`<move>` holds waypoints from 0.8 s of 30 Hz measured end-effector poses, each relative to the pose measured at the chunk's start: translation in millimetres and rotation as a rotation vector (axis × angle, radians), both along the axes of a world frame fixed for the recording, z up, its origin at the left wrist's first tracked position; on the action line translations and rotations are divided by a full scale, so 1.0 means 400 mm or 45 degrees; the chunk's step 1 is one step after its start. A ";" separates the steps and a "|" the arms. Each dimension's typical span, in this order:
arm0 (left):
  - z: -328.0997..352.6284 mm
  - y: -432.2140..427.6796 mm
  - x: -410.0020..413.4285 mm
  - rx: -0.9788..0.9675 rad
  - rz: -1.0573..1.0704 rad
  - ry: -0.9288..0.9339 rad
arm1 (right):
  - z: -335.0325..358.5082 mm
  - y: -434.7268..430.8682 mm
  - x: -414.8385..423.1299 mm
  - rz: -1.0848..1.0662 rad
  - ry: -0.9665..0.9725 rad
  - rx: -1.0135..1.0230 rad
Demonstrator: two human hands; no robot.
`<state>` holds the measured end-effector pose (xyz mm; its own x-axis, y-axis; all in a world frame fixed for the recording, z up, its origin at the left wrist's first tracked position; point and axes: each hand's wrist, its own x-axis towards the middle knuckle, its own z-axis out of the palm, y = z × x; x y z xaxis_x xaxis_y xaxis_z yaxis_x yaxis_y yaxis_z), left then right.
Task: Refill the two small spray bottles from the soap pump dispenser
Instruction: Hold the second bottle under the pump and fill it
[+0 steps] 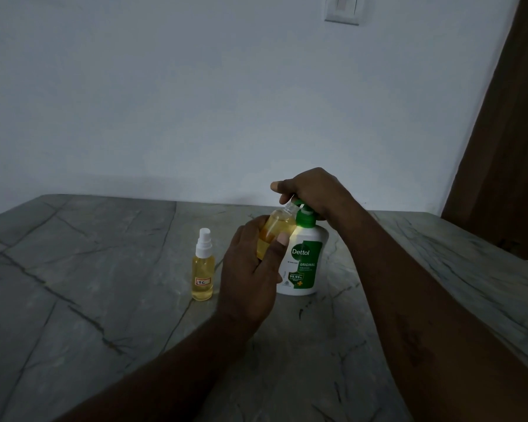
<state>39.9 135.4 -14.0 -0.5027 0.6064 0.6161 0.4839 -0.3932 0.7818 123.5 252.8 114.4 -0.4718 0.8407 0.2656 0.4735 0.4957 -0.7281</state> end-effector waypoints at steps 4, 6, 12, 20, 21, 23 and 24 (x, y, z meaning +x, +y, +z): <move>0.003 -0.003 0.002 0.001 0.007 0.014 | 0.001 0.000 0.002 -0.017 -0.023 0.063; 0.004 -0.004 0.002 0.001 0.007 0.015 | 0.005 0.002 0.003 -0.023 0.006 0.084; 0.005 -0.004 0.002 0.016 -0.016 0.004 | 0.010 0.002 0.003 -0.031 0.008 0.113; 0.006 -0.006 0.003 0.008 -0.032 -0.008 | 0.005 0.004 -0.002 -0.004 0.004 -0.038; 0.006 -0.006 0.001 0.015 -0.026 0.001 | 0.003 0.004 -0.004 -0.004 0.001 -0.045; 0.004 -0.004 -0.001 0.015 -0.020 0.008 | 0.001 0.006 -0.005 -0.004 -0.007 -0.051; 0.003 -0.004 -0.001 0.008 -0.019 0.009 | 0.000 0.007 -0.005 -0.004 -0.005 -0.054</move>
<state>39.6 133.7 -12.9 -0.4892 0.6097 0.6237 0.4837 -0.4055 0.7757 121.5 255.6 114.3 -0.4698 0.8529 0.2278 0.4778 0.4626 -0.7468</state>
